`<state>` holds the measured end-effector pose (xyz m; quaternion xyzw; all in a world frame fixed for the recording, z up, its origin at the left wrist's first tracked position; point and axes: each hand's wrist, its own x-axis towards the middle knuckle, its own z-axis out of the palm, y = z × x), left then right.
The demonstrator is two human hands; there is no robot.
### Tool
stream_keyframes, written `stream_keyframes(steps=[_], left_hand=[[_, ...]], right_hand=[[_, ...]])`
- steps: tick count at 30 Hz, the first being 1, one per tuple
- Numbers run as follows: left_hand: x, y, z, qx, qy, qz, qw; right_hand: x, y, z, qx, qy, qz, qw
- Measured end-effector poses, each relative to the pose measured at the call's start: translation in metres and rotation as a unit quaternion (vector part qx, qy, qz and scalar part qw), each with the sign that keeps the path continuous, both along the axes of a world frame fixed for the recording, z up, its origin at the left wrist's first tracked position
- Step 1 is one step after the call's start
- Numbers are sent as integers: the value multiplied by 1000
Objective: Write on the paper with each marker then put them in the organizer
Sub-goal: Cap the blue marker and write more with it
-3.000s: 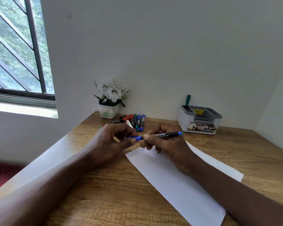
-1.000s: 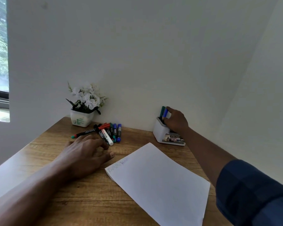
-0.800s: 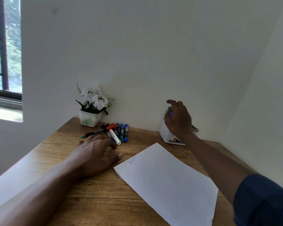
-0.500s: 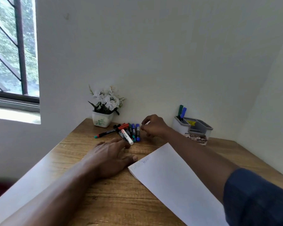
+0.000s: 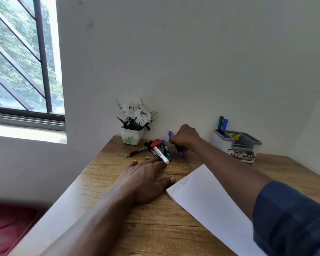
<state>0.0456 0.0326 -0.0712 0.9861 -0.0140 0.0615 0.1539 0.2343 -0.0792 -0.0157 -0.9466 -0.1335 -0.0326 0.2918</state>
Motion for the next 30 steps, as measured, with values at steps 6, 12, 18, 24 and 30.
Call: stream_keyframes(steps=[6,12,18,24,30], left_hand=[[-7,1,3,-106,-140,31,984],[-7,-3,7,-139,-277,-47,949],[-18,-18,10,-84,-310,-110,941],[-18,-26,9,-135,-288,-94,944],[-18,-28,8,-143,-316,-93,933]], right_hand=[[-47,-48,9,54,-128,117,983],[-126,-102,-15,-84,-248,224,939],[-140,-119,-41,-72,-318,241,914],[-135,-124,-55,-71,-373,237,894],[-142,-120,-53,-107,-395,196,891]])
